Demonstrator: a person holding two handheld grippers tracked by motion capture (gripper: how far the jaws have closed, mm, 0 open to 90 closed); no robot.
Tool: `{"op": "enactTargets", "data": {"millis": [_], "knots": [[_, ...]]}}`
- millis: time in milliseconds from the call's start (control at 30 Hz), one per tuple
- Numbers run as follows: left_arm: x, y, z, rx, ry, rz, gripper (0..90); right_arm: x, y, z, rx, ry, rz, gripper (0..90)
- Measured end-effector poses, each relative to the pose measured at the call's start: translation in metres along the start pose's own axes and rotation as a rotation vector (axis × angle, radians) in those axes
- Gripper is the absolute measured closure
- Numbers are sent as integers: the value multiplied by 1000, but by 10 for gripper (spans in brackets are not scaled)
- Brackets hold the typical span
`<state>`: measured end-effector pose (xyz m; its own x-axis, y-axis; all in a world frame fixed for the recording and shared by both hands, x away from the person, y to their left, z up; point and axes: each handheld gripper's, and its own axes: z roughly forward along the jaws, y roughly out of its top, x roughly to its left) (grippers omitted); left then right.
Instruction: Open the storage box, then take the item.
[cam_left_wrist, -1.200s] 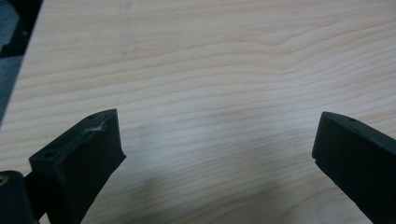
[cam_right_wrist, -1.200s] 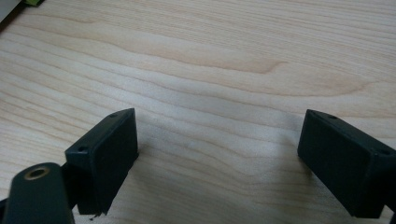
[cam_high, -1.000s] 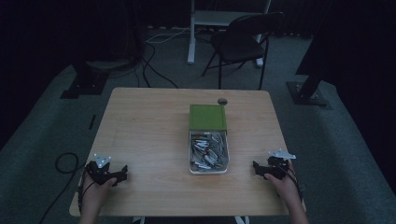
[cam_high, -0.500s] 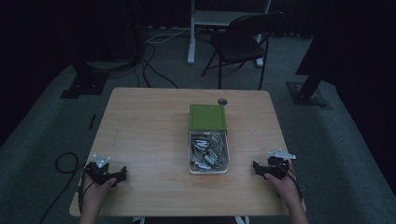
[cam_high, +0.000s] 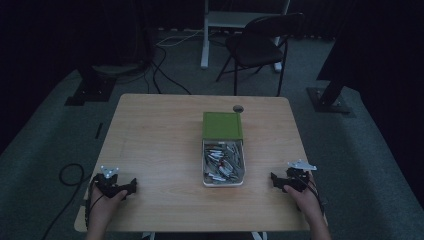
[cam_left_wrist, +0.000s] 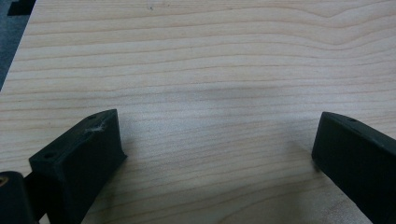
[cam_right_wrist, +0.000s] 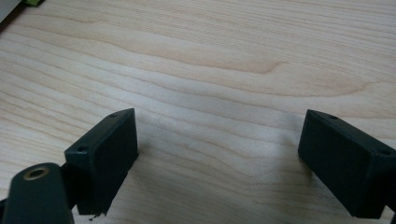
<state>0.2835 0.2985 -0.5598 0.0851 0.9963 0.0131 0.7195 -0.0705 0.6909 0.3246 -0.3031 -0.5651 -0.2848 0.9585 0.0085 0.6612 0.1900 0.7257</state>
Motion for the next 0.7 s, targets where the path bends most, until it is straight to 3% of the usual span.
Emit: {"op": "enactTargets", "data": {"millis": [400, 700], "knots": [[-3, 0, 0, 1, 22, -23, 23, 1, 0, 0, -1, -4, 7, 118], [-3, 0, 0, 1, 23, -25, 23, 13, 6, -7, 10, 36, 11, 130]]}}
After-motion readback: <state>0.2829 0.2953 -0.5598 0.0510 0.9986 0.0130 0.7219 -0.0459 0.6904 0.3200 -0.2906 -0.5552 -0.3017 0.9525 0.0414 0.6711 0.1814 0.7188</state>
